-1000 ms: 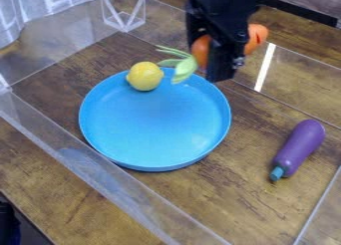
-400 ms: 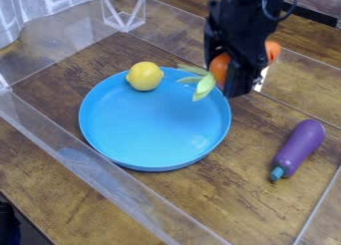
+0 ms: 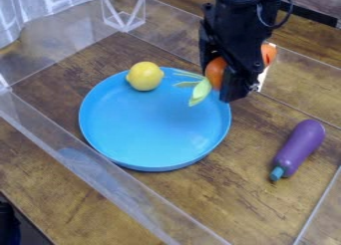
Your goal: Move the carrot to the right side
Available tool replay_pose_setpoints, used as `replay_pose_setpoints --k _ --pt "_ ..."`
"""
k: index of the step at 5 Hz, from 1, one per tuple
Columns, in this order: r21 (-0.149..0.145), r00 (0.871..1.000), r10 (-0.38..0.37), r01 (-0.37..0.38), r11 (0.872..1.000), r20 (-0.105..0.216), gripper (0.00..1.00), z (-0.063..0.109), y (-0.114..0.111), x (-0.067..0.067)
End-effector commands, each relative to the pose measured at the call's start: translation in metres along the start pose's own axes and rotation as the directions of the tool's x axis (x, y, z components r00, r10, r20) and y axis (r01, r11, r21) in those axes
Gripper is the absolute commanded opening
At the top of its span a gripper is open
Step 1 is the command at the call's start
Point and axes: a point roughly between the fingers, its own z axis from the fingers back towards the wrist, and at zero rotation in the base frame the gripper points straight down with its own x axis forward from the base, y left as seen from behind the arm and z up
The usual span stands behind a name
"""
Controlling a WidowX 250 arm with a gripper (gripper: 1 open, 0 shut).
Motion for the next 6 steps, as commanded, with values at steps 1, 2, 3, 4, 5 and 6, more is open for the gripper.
replay_pose_setpoints --k 1,2,3,4,5,6 --pt "0.035 0.996 -0.003 -0.001 0.999 0.092 0.00 0.024 0.002 0.011" --pt "0.043 0.994 -0.004 -0.001 0.999 0.108 0.00 0.024 0.000 0.013" --pt "0.026 0.993 -0.036 0.034 0.999 0.108 0.00 0.023 -0.015 0.010" --pt "0.008 0.992 -0.063 0.063 0.998 0.105 0.00 0.017 -0.029 0.009" --pt "-0.016 0.992 -0.079 0.081 0.997 0.101 0.00 0.005 -0.040 0.006" --pt "-0.043 0.991 -0.092 0.097 0.994 0.100 0.00 -0.011 -0.051 0.003"
